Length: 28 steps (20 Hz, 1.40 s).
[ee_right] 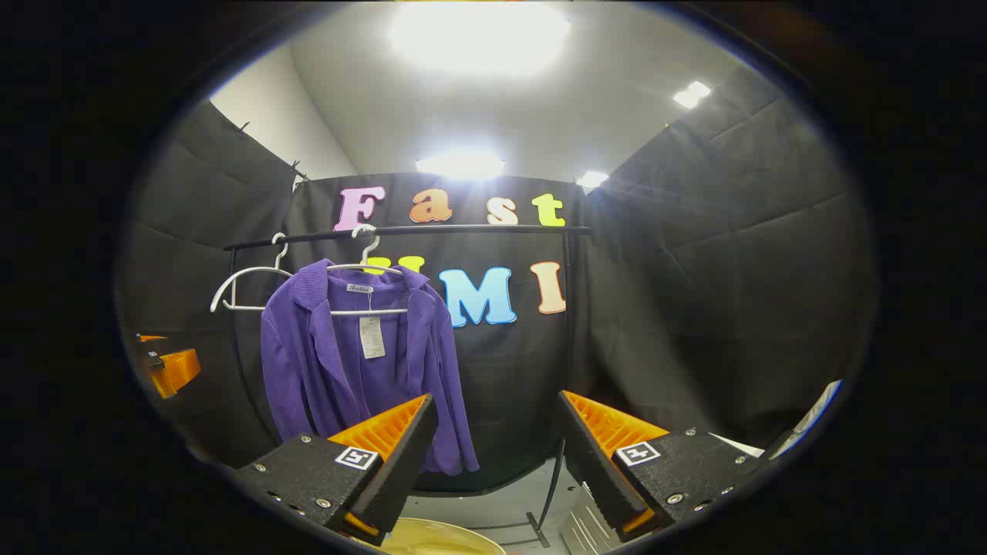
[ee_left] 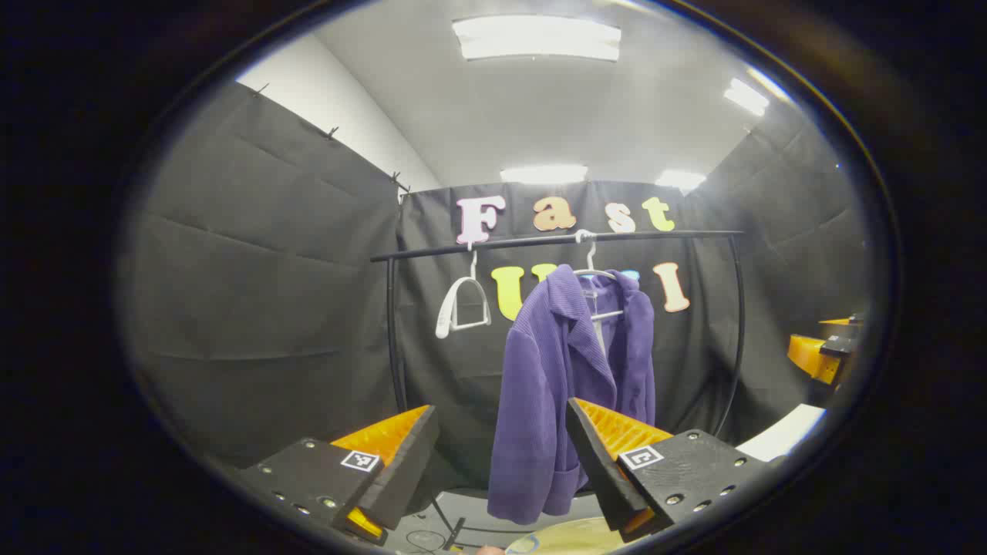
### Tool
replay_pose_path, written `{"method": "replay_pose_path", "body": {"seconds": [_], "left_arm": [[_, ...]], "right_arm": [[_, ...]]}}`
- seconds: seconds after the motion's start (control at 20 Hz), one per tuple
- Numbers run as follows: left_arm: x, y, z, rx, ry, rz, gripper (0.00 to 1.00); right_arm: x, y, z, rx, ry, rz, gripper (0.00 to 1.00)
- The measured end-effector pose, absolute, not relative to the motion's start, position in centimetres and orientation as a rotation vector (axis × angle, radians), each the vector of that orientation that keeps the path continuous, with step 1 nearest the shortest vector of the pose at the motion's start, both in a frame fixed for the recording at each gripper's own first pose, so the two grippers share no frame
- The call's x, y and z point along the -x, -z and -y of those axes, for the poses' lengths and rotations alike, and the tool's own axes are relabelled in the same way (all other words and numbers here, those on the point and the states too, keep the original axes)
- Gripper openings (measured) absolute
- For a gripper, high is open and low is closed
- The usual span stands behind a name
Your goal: Grasp the clothes on the hanger with both hands and then place them into the laundry hamper below.
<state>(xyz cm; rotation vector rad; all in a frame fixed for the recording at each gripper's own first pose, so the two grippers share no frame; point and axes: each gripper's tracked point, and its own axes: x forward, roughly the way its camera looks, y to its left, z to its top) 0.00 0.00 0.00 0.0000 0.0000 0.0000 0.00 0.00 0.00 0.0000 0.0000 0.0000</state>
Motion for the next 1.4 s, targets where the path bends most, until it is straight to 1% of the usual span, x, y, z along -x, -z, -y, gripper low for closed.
{"method": "replay_pose_path", "body": {"seconds": [0.25, 0.3, 0.5, 0.55, 0.6, 0.8, 0.95, 1.0, 1.05, 1.25, 1.3, 1.35, 1.4], "left_arm": [[0.4, 0.0, 0.0, -0.003, 0.001, 0.001, 1.00], [0.6, -0.1, -0.2, -0.005, -0.001, 0.004, 0.96], [0.8, 0.0, -0.5, -0.007, -0.008, 0.003, 0.95], [0.8, 0.1, -0.5, -0.008, -0.009, 0.003, 1.00], [0.6, -0.1, -0.4, -0.008, -0.010, 0.004, 0.96], [-0.1, -0.2, 0.1, -0.016, -0.005, 0.003, 0.95], [-0.6, -0.4, 0.5, -0.024, -0.006, 0.008, 0.96], [-0.8, -0.5, 0.7, -0.026, -0.008, 0.007, 1.00], [-0.8, -0.6, 0.8, -0.026, -0.008, 0.007, 0.95], [-1.8, -1.7, 1.9, -0.020, -0.018, 0.016, 0.95], [-2.2, -2.0, 2.2, -0.018, -0.022, 0.021, 0.95], [-2.4, -2.3, 2.7, -0.015, -0.023, 0.024, 0.95], [-2.9, -2.5, 3.2, -0.011, -0.026, 0.026, 0.95]], "right_arm": [[0.4, 0.0, 0.0, -0.002, 0.005, 0.003, 0.96], [0.5, -0.1, 0.0, -0.001, 0.009, 0.003, 0.96], [0.3, 0.0, -0.2, -0.007, 0.009, 0.002, 0.96], [0.3, 0.0, -0.2, -0.009, 0.009, 0.002, 0.96], [0.4, -0.1, -0.2, -0.010, 0.010, 0.004, 0.96], [0.0, 0.0, -0.1, -0.017, 0.013, 0.001, 0.96], [-0.6, 0.0, 0.0, -0.025, 0.016, -0.001, 0.96], [-0.8, -0.1, -0.1, -0.027, 0.014, 0.000, 0.96], [-1.2, -0.3, -0.1, -0.029, 0.010, 0.002, 0.96], [-3.1, -1.4, -0.3, -0.034, -0.016, 0.021, 0.96], [-3.6, -1.6, -0.4, -0.035, -0.023, 0.027, 0.92], [-4.3, -1.8, -0.5, -0.036, -0.032, 0.032, 0.92], [-5.0, -2.1, -0.6, -0.036, -0.042, 0.035, 0.96]]}}
